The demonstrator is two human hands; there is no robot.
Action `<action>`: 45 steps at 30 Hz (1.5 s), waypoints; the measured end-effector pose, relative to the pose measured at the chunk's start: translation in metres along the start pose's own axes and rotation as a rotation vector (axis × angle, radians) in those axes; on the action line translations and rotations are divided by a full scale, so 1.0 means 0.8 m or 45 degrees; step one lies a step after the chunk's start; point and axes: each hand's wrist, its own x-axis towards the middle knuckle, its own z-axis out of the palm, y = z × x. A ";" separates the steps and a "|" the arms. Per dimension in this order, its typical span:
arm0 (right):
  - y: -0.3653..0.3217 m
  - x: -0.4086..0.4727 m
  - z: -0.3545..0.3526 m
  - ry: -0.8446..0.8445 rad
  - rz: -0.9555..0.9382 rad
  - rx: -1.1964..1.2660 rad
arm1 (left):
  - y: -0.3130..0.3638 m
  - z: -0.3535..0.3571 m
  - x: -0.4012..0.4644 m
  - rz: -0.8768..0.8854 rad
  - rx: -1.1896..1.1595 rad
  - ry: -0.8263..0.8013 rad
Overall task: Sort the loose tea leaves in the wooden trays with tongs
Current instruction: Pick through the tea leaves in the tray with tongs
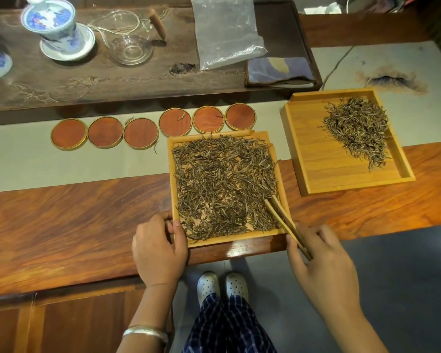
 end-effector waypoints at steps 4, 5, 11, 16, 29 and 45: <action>-0.001 -0.002 0.004 -0.052 0.013 -0.023 | 0.003 -0.002 0.001 0.000 -0.017 -0.023; -0.002 -0.001 0.003 -0.037 0.001 -0.018 | 0.003 -0.003 0.001 -0.002 -0.019 -0.029; -0.038 0.002 0.015 -0.079 -0.179 0.100 | 0.006 -0.004 0.002 -0.036 -0.011 -0.053; -0.051 -0.002 0.036 -0.177 -0.228 0.096 | 0.007 -0.006 0.003 -0.047 -0.025 -0.076; -0.066 0.004 0.047 -0.126 -0.383 0.072 | 0.010 -0.010 0.005 -0.107 -0.057 -0.061; -0.073 0.016 0.048 -0.162 -0.388 0.067 | 0.012 -0.008 0.003 -0.176 -0.051 -0.098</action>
